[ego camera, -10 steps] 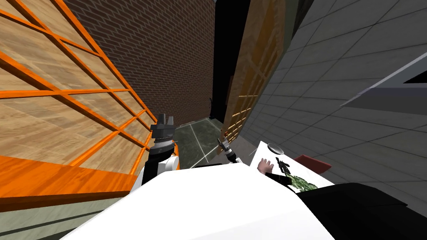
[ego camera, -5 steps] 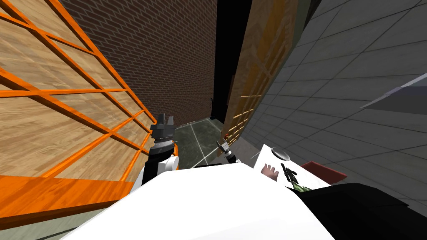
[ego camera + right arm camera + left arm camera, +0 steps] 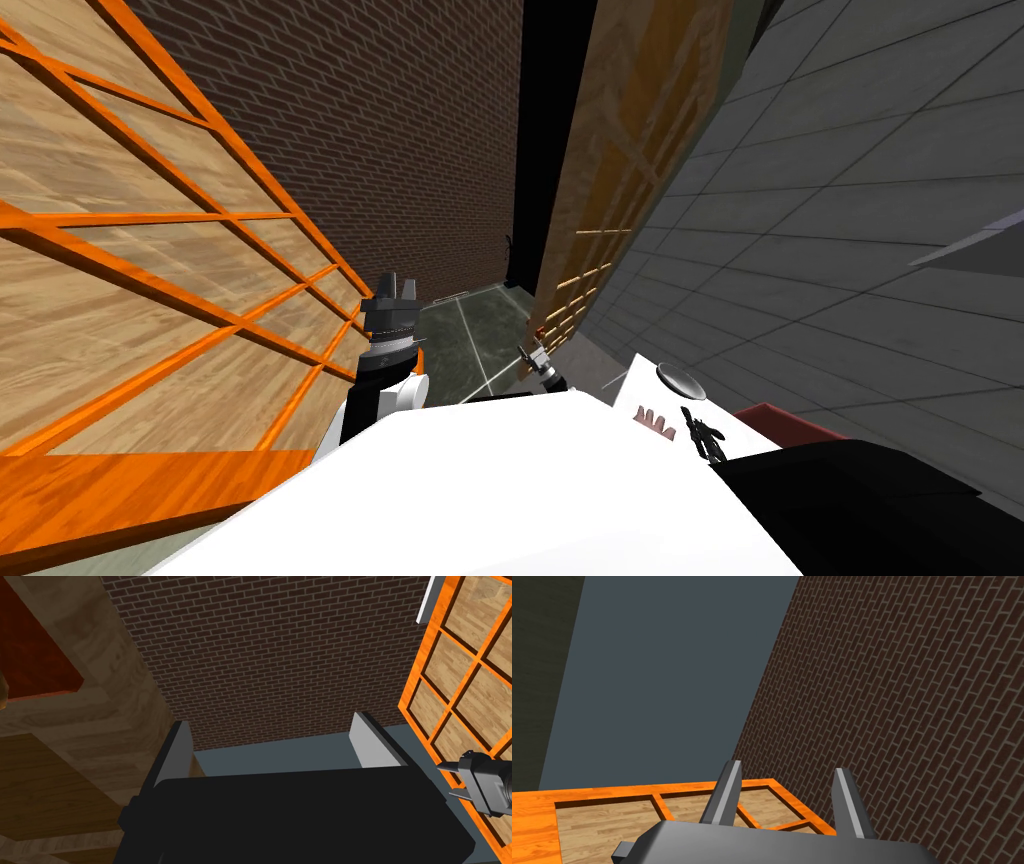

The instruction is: Push the door open

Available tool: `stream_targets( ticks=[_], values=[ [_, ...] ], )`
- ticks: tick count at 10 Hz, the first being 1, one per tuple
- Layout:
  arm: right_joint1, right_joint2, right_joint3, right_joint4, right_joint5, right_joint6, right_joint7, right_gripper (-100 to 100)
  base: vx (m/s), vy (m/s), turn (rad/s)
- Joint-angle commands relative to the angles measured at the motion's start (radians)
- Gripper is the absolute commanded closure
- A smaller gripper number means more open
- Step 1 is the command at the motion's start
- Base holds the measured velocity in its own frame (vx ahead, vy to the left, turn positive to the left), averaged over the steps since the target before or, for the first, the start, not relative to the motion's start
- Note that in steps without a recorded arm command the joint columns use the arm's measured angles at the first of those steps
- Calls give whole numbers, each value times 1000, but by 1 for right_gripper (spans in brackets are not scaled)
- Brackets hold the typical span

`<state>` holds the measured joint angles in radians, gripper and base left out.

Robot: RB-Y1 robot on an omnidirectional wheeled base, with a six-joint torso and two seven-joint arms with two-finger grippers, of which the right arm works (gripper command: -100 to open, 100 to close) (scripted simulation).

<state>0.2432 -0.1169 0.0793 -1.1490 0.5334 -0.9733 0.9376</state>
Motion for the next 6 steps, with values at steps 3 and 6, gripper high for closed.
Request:
stream_targets(
  ticks=[3, 6],
  values=[
    [1, -16, -6, 69, 23, -21, 51, -100, 31, -108, 27],
    [15, -43, -16, 121, 41, -34, 88, -100, -34, -199, -3]
  ],
)
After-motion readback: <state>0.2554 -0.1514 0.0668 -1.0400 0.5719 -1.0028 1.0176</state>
